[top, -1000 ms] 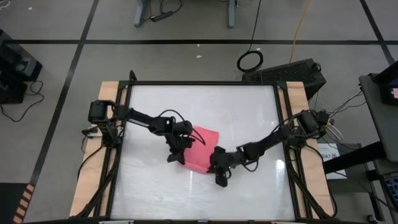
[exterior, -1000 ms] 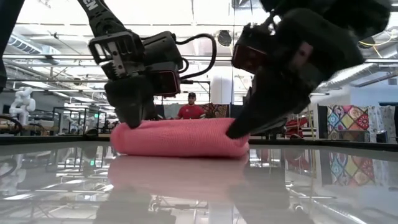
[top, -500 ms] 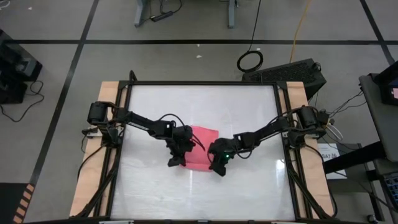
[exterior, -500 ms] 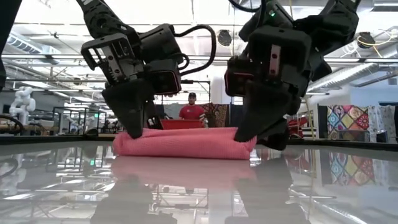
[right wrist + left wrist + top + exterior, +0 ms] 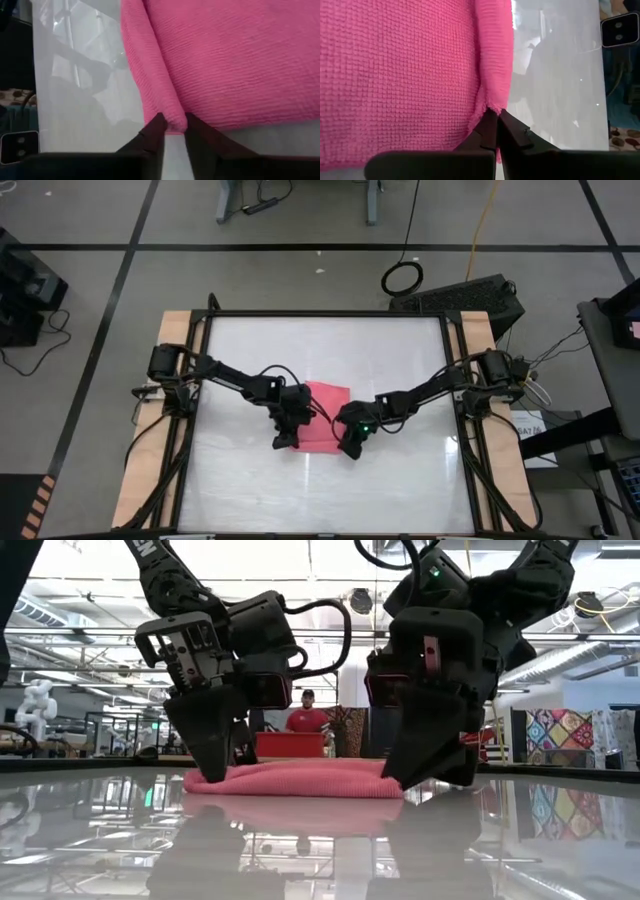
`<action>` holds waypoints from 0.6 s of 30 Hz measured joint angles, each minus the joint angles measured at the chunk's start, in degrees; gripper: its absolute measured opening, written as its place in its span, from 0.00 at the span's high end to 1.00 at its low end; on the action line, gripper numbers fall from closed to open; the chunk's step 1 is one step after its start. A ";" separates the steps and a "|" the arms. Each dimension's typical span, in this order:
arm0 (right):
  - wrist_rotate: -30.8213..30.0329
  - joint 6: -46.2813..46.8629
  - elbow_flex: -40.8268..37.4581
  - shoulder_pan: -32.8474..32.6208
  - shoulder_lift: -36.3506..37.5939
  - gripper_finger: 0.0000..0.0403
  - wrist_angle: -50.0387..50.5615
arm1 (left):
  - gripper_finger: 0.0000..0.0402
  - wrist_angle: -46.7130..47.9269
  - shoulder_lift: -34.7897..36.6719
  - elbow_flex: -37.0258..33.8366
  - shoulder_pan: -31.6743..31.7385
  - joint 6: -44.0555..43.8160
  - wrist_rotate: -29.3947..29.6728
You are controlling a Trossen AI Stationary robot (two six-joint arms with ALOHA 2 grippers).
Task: Roll towel
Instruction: Roll the pink microfiber cloth
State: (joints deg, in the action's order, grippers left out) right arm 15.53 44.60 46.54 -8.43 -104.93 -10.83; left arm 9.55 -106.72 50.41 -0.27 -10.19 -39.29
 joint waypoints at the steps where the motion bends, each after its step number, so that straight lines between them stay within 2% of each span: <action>1: -0.01 -0.50 0.00 -0.01 0.08 0.80 -0.11 | 0.99 -0.07 -0.03 -0.01 0.00 0.00 0.10; 5: -0.70 -3.67 -0.11 -0.03 1.23 0.66 -0.27 | 0.99 -0.45 -0.09 -0.07 0.07 -1.13 0.48; 9: -6.72 -8.02 -0.13 -1.36 4.05 0.56 2.25 | 0.99 -0.47 -0.15 -0.11 0.24 -1.40 0.66; 18: -22.01 -28.22 -0.11 -9.56 9.65 0.52 5.99 | 0.99 -0.55 -0.22 -0.17 0.26 -1.49 0.59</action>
State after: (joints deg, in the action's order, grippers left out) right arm -6.48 16.38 46.44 -17.99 -95.29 -4.84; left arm 8.99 -106.94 50.24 -0.01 -11.68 -38.70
